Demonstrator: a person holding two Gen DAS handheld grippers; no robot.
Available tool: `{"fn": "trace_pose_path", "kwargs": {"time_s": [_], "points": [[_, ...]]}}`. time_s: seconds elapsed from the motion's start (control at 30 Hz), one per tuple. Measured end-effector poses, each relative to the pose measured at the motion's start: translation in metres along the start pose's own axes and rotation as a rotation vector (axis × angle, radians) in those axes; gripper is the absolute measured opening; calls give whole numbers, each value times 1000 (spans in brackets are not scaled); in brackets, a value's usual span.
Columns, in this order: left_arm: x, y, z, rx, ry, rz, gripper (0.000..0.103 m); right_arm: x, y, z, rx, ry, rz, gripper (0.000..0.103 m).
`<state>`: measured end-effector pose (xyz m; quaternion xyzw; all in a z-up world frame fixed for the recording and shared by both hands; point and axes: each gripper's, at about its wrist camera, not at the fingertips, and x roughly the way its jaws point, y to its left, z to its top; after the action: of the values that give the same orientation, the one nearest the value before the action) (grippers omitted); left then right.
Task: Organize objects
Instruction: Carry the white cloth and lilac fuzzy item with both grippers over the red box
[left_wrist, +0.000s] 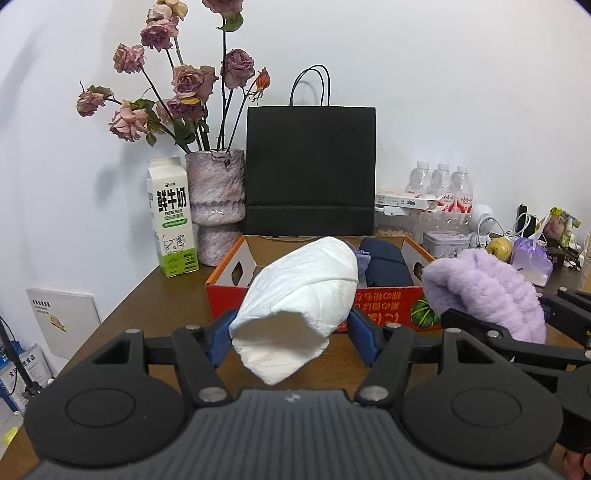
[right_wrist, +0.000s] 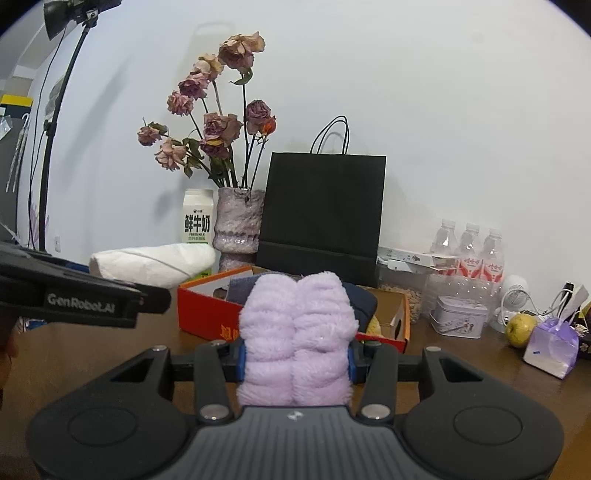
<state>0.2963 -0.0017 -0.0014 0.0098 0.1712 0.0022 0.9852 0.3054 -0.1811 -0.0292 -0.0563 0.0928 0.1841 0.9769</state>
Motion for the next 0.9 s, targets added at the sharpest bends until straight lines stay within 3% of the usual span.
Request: {"fn": "trace_pose_path", "kwargs": {"time_s": [0.9], "points": [[63, -1, 41, -68, -19, 9, 65, 57, -9, 22, 6, -6, 13, 44]]}}
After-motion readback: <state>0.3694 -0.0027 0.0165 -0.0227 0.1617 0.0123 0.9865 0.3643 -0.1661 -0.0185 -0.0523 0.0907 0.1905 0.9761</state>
